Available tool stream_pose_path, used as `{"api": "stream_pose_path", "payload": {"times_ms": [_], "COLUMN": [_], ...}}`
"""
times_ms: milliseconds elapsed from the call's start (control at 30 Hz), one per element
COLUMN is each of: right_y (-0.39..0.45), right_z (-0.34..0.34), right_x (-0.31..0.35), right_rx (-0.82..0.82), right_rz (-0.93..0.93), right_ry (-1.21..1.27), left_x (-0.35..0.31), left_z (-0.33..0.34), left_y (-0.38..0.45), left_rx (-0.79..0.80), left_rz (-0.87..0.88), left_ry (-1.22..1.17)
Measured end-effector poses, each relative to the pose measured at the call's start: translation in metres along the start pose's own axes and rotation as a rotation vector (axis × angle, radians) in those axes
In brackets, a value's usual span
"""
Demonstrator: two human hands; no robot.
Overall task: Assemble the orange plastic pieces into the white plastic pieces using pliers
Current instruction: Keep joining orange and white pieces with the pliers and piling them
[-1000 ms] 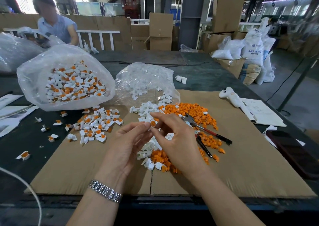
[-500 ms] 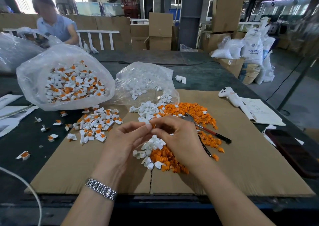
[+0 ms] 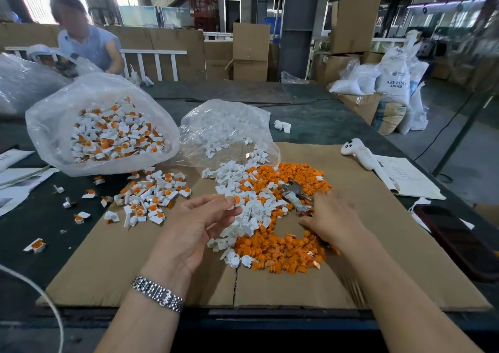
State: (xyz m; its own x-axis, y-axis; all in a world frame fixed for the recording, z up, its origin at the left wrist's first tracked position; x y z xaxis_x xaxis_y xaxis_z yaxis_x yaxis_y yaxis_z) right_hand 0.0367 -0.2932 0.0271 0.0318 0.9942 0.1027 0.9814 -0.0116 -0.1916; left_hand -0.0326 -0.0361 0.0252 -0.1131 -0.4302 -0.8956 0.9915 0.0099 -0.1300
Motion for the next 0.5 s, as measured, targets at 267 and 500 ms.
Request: {"api": "stream_pose_path", "payload": {"times_ms": [267, 500], "right_y": [0.006, -0.027], "right_z": [-0.007, -0.043], "right_x": [0.008, 0.032], "right_rx": [0.016, 0.073], "right_rz": [-0.017, -0.173], "right_ry": [0.013, 0.602], "left_x": [-0.002, -0.008], "left_z": [-0.002, 0.002], "left_y": [0.004, 0.009], "left_rx": [-0.052, -0.053], "left_rz": [-0.022, -0.004], "left_ry": [-0.092, -0.153]}}
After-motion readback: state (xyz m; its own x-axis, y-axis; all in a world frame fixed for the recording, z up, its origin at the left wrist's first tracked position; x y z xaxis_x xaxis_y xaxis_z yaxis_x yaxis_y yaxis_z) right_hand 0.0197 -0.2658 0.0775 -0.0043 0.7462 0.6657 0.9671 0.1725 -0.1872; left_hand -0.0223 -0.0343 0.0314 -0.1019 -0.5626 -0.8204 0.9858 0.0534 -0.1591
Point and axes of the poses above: each hand's wrist, its own y-axis towards the middle knuckle, its own z-axis out of the palm, x = y × z, the point moved 9 cm from there along y, towards the middle knuckle, and after that the axes turned 7 degrees about x, right-handed, at the moved point
